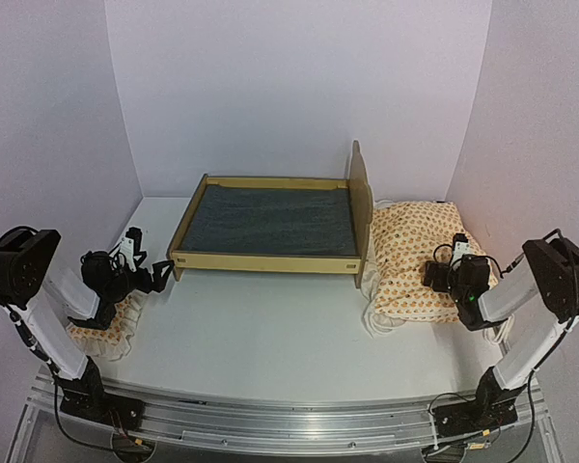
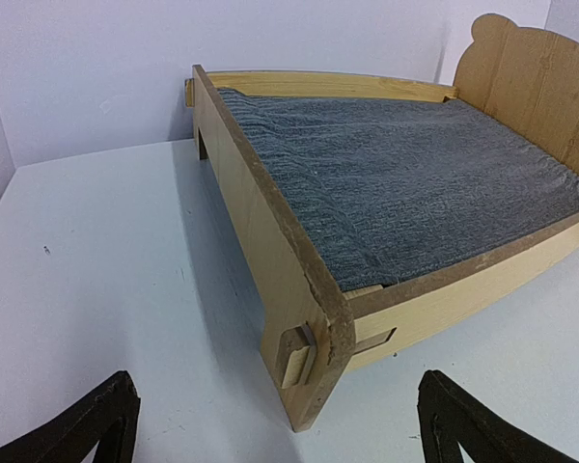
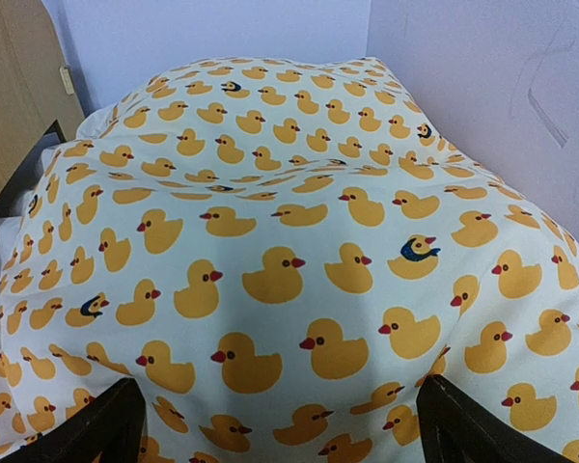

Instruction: Set up the pet bed

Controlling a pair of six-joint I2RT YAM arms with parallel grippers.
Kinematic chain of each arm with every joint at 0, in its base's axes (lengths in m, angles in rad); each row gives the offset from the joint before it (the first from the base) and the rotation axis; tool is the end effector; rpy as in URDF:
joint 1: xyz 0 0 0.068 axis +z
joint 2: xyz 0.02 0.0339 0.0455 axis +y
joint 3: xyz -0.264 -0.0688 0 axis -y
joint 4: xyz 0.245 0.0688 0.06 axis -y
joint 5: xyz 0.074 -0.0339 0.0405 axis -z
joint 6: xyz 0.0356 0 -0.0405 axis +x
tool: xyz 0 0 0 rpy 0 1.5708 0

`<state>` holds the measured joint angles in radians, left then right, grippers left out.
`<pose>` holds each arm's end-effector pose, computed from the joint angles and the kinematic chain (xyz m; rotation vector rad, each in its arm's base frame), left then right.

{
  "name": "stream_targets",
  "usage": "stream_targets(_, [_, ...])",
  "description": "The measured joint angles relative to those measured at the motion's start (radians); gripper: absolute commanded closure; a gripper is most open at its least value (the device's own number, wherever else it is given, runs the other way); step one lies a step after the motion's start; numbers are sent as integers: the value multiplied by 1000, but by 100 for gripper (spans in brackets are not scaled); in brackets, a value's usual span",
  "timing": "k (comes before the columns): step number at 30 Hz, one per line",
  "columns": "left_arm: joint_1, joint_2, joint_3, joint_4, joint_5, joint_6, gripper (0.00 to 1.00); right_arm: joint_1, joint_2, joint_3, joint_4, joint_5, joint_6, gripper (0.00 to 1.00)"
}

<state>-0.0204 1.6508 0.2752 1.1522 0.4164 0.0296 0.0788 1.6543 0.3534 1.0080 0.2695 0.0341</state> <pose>0.2510 -0.0195 0.1243 0.3416 1.7566 -0.3663 0.2688 0.0117 0.1252 0.1447 1.8507 -0.1726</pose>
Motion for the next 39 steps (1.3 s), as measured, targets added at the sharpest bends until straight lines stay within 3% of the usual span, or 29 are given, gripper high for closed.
stream_targets(6, [0, 0, 0, 0, 0, 0, 0, 0, -68, 1, -80, 63, 25, 2])
stream_targets(14, [0, -19, -2, -14, -5, -3, 0, 0, -454, 96, -369, 121, 30, 2])
stream_targets(17, [0, -156, -4, -108, -30, -8, 0, -1, -527, 208, -555, 84, 40, 2])
stream_targets(20, [2, -401, -1, -232, -67, -37, 0, 0, -535, 344, -755, 59, 83, 2])
stream_targets(23, [2, -630, 25, -380, -80, -58, 0, 0, -467, 513, -990, 65, 160, 2])
stream_targets(27, [2, -783, 121, -578, -56, -64, 0, 0, -281, 737, -1253, 64, 248, 2])
stream_targets(31, [2, -756, 250, -729, -23, -60, 0, 0, -79, 858, -1445, 45, 298, 2])
stream_targets(35, [2, -616, 430, -866, 20, -52, 0, 0, 128, 942, -1561, 25, 316, 4])
stream_targets(37, [2, -549, 507, -908, 50, -52, 0, 0, 225, 979, -1594, 15, 322, 16])
stream_targets(39, [2, -501, 556, -927, 86, -56, 1, 0, 302, 1005, -1616, 10, 324, 43])
